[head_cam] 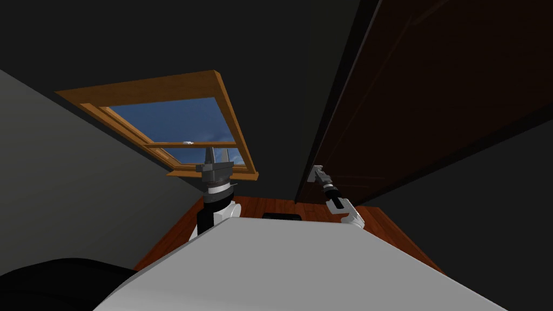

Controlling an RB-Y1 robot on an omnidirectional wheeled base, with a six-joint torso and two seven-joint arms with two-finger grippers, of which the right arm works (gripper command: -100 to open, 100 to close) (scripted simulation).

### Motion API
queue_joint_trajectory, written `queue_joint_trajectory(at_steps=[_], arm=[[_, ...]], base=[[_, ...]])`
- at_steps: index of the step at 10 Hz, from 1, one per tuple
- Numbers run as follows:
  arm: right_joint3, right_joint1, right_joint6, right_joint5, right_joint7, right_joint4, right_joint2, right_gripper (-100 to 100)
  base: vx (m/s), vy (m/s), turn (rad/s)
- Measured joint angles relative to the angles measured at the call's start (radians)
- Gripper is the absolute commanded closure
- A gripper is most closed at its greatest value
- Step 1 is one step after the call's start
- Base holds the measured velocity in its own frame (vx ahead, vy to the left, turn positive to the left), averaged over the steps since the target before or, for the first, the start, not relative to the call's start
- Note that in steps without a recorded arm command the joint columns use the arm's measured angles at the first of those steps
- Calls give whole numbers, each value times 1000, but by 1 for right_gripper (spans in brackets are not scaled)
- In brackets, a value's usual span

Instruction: Pull the door open

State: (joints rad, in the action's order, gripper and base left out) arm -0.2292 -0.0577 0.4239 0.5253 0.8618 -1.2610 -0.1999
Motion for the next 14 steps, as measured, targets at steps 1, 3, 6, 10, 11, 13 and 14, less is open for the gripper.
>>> queue_joint_trajectory(at_steps=[1, 3, 6, 10, 11, 13, 14], arm=[[1, -1, 1, 0, -1, 0, 0, 100], [0, -1, 0, 0, -2, 0, -1, 100], [1, -2, -2, -9, -16, 0, -1, 100], [6, -2, -5, -48, -97, -3, -4, 100], [8, -3, -6, -60, -120, -4, -4, 100], [11, -4, -8, -89, -174, -6, -6, 100], [13, -5, -9, -105, -202, -8, -7, 100]], base=[[-6, 8, -7], [0, 0, 0], [-13, -9, 29], [-34, -16, 43], [-41, -23, 54], [-46, -25, 64], [-44, -24, 49]])
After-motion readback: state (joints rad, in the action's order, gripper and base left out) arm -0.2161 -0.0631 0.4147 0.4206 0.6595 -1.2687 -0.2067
